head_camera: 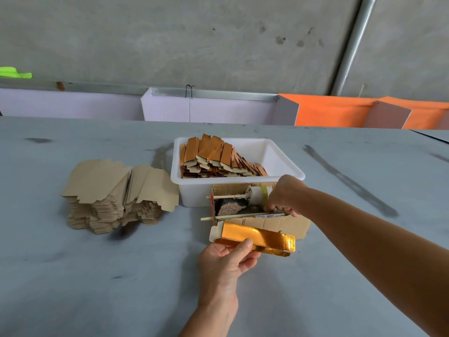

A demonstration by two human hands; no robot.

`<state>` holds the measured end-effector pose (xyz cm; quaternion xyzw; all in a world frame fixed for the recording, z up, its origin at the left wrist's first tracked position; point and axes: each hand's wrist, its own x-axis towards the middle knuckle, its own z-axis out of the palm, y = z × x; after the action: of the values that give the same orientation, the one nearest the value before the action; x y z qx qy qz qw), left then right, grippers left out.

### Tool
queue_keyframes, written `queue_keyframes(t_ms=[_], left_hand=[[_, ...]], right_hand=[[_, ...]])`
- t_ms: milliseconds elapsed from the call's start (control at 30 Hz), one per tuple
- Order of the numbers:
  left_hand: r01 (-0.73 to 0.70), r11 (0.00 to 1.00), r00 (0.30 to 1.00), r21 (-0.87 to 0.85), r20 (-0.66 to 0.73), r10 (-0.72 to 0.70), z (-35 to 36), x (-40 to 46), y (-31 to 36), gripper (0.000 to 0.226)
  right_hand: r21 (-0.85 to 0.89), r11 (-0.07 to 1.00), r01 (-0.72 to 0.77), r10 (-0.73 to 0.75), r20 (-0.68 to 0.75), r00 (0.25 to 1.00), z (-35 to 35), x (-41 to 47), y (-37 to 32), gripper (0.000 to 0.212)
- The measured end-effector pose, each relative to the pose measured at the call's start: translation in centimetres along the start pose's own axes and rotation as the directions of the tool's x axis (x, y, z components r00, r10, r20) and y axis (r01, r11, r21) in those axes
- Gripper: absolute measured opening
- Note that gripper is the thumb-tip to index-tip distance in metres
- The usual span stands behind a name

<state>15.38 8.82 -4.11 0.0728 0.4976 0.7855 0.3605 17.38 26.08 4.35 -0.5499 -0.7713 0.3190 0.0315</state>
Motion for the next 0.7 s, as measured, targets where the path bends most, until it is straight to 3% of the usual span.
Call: queue_keyframes(t_ms=[200, 433, 700], left_hand=[[-0.012, 1.0, 1.0, 0.005, -0.003, 0.012, -0.1, 0.1, -0.2, 0.014], [-0.069, 0.997, 0.997, 0.046, -0.029, 0.07, 0.3, 0.1, -0.5, 0.007], [-0.084, 0.996, 0.996, 0.041, -0.034, 0.085, 1.1, 0.3, 0.3, 0.012]], right_hand=[[0.053, 0.999, -0.013, 0.011, 0.039, 0.999, -0.2, -0.5, -0.3, 0.041], [0.096, 0.991, -0.092, 0.079, 0.133, 0.988, -1.4, -2.1, -1.1, 0.016], [0.184, 0.981, -0.056, 0.044, 0.069, 0.997, -2.1, -3.6, -1.2, 0.021]])
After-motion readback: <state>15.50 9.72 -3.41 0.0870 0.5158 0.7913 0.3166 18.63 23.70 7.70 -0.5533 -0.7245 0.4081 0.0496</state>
